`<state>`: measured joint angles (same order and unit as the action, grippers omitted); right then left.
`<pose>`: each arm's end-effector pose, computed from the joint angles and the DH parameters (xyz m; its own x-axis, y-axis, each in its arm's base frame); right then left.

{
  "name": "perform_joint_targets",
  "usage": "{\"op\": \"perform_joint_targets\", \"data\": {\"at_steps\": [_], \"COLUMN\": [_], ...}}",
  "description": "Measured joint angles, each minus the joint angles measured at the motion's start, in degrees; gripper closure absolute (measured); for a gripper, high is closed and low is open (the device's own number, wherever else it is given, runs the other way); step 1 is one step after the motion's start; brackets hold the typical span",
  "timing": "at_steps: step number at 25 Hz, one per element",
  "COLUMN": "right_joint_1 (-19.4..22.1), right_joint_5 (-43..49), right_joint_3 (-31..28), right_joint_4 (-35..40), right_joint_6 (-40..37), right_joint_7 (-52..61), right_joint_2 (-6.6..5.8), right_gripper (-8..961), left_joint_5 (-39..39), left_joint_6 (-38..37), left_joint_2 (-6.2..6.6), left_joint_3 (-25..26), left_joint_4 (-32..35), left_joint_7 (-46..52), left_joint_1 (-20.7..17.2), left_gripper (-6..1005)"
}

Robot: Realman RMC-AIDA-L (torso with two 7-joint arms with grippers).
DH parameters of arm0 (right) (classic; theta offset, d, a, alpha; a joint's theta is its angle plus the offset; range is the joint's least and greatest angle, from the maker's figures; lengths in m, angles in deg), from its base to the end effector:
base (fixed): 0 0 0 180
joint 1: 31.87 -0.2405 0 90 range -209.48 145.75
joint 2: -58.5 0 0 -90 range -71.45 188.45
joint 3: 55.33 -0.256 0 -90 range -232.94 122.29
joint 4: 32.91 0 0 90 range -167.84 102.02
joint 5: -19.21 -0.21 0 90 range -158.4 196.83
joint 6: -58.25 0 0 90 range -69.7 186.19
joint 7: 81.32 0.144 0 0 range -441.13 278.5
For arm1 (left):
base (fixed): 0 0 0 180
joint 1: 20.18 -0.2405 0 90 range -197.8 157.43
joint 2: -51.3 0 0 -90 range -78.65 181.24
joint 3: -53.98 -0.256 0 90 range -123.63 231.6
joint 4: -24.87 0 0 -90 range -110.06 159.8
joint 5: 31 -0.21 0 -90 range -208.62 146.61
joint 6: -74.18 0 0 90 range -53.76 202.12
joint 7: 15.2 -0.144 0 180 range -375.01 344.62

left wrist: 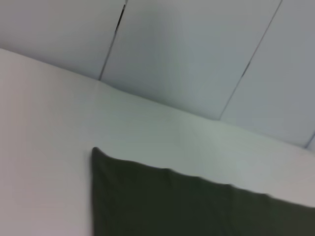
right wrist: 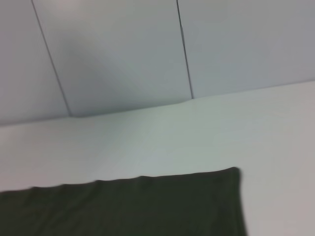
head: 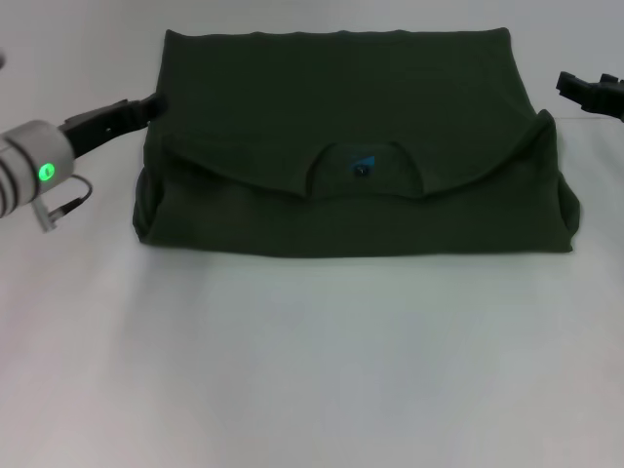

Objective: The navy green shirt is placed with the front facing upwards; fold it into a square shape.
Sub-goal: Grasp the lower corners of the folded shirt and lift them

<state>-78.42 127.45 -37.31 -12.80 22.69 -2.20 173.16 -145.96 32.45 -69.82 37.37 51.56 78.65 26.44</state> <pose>0.2999 0.4661 0.0553 0.5693 -0.3823 -0.7278 -0.8170 -0.1646 -0.5526 -0.2727 0.4542 0.0183 0.4086 0.4443 0.7973 0.9127 -0.2028 -0.3547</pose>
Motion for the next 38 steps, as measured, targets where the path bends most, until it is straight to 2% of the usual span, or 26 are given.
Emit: {"op": "perform_joint_targets", "data": {"at_steps": [2, 3, 4, 5, 6, 9, 13, 16, 22, 25, 30, 34, 38], "right_joint_1": [1.5, 2.4, 4.1, 4.9, 4.9, 7.7, 11.5, 13.6, 16.5, 17.3, 17.6, 17.6, 17.7], "right_joint_5": [0.1, 0.2, 0.3, 0.3, 0.3, 0.3, 0.3, 0.3, -0.2, -0.3, -0.4, -0.4, -0.4], "right_joint_3": [1.3, 2.7, 6.6, 8.4, 8.4, 12.7, 14.3, 14.3, 13.5, 12.2, 11.0, 11.0, 10.7], "right_joint_4": [0.2, 0.3, 1.0, 1.5, 1.5, 4.7, 9.2, 10.0, 9.8, 9.8, 9.5, 9.5, 9.5], "right_joint_6": [-3.3, -4.9, -8.8, -10.6, -10.6, -18.9, -28.6, -33.1, -36.0, -36.3, -36.6, -36.6, -36.2], "right_joint_7": [3.3, 5.1, 9.4, 11.4, 11.4, 19.0, 27.3, 30.9, 32.5, 32.6, 32.6, 32.6, 32.5], "right_joint_2": [-0.49, -0.73, -1.19, -1.41, -1.41, -1.75, -1.98, -2.53, -2.60, -2.13, -1.82, -1.59, -1.47], "right_gripper": [297, 293, 290, 286, 283, 279, 280, 284, 290, 293, 295, 297, 298], "left_joint_5": [0.0, 0.0, 0.0, 0.0, 0.0, -0.1, -0.4, -0.5, -1.3, -2.6, -3.5, -3.3, -3.3], "left_joint_6": [-5.1, -6.7, -11.1, -11.1, -13.1, -18.6, -20.6, -20.7, -20.4, -19.4, -13.4, -12.7, -12.9], "left_joint_2": [0.00, 0.00, 0.03, 0.03, 0.06, -0.01, -0.40, -0.52, -0.72, -1.48, -2.90, -2.97, -2.98], "left_joint_3": [0.0, -0.1, -0.6, -0.6, -1.2, -4.2, -9.2, -11.7, -14.0, -15.2, -18.4, -19.4, -20.0], "left_joint_4": [2.4, 3.1, 5.0, 5.0, 5.8, 9.3, 13.5, 15.8, 18.1, 18.1, 17.4, 15.8, 15.5], "left_joint_7": [1.3, 1.5, 2.0, 2.0, 2.0, 2.0, 1.7, 0.8, -3.8, -6.3, -7.1, -6.6, -6.5], "left_joint_1": [-2.2, -2.9, -5.1, -5.1, -6.1, -9.6, -13.6, -15.8, -18.9, -19.3, -19.4, -18.8, -18.8], "left_gripper": [384, 384, 384, 385, 385, 387, 389, 390, 390, 389, 387, 386, 317]}}
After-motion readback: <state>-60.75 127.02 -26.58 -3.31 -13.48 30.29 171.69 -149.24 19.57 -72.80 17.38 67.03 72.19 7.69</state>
